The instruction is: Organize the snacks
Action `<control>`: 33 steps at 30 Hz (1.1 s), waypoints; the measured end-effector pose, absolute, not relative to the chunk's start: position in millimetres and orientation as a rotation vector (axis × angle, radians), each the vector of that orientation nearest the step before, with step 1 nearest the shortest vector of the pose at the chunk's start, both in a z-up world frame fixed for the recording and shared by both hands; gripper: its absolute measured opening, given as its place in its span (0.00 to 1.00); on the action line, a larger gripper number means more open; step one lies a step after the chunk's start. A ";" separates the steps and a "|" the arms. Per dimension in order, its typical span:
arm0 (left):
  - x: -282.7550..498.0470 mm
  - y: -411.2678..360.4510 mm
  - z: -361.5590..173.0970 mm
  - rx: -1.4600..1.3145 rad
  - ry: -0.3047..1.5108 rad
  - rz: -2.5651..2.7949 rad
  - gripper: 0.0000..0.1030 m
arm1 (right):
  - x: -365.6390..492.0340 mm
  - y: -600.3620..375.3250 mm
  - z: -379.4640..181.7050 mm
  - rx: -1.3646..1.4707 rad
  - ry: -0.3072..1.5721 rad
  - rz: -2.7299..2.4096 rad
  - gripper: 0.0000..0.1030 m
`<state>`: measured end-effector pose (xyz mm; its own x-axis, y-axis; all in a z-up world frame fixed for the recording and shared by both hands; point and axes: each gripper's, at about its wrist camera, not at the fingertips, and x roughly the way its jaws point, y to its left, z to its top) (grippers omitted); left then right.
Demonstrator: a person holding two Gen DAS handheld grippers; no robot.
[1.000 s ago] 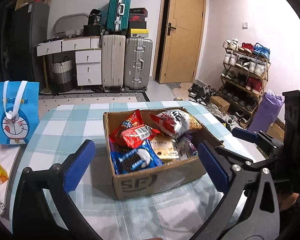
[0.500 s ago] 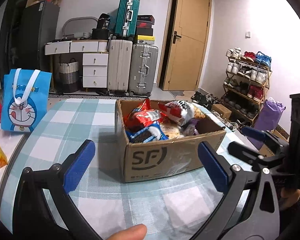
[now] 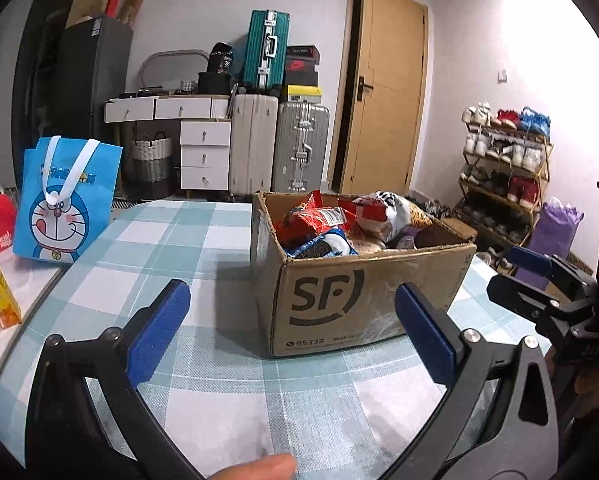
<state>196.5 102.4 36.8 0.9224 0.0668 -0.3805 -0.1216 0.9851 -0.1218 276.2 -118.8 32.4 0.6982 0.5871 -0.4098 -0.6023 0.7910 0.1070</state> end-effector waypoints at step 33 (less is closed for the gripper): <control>193.7 96.0 28.2 -0.108 0.370 0.097 0.99 | 261.5 -118.0 23.3 -0.061 0.364 0.622 1.00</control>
<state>193.7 96.0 28.2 0.9279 0.0747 -0.3652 -0.1143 0.9896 -0.0879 261.5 -118.0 23.3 0.7517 0.5584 -0.3509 -0.5797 0.8132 0.0522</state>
